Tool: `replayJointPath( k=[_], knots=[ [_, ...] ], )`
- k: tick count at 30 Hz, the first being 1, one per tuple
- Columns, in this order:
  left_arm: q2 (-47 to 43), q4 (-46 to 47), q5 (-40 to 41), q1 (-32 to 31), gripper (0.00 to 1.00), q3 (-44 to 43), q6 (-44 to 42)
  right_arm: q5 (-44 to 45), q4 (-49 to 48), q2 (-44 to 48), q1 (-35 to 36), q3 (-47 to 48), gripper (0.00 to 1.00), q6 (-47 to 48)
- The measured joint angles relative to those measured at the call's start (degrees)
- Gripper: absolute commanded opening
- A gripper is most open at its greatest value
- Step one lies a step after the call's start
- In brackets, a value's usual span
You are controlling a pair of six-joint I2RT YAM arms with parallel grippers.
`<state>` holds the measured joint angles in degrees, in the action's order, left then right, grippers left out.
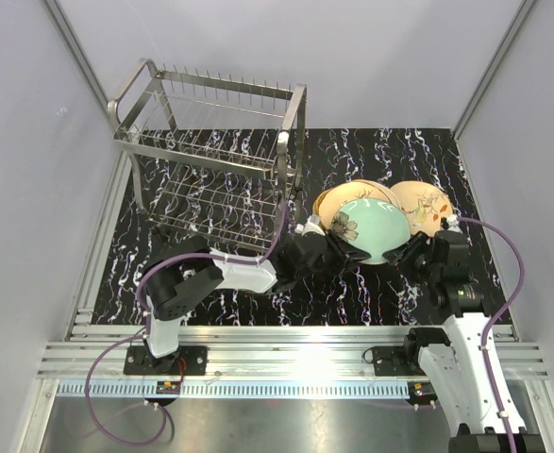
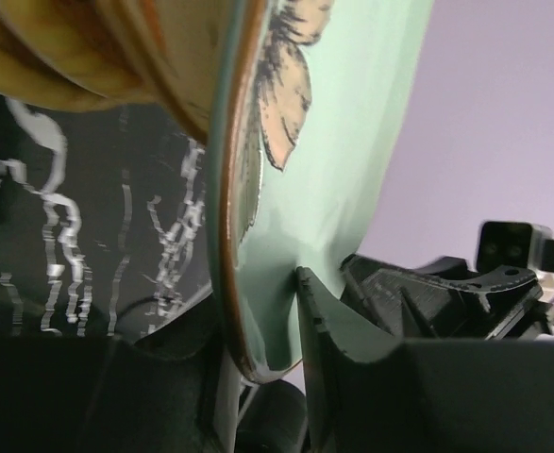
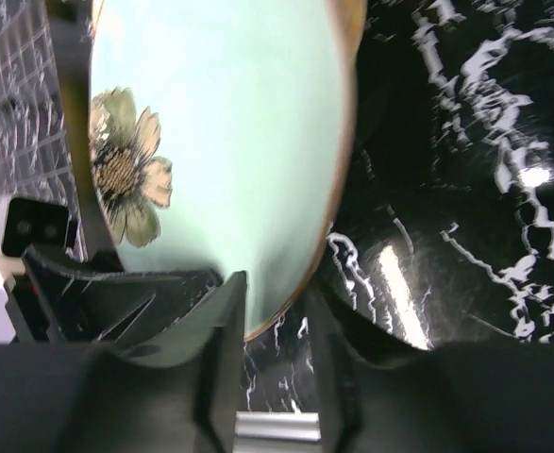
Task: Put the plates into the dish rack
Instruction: Pass the plate from the right arm to the left
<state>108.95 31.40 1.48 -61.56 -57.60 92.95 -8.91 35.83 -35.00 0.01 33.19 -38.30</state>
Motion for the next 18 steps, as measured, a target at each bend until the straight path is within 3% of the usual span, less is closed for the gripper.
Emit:
replayJointPath(
  k=[7,13,18],
  knots=[
    [0.13,3.28,0.26,-1.77,0.00,-0.66,1.27,-4.26,1.09,0.57,0.68,0.00,0.54,0.13],
    [0.13,3.26,0.81,-2.36,0.00,-0.79,0.87,-5.40,2.25,1.11,0.70,0.42,0.77,0.20],
    [0.13,3.23,0.94,-2.47,0.00,-0.81,0.55,-5.31,4.13,1.14,0.72,2.80,0.81,0.70]
  ],
)
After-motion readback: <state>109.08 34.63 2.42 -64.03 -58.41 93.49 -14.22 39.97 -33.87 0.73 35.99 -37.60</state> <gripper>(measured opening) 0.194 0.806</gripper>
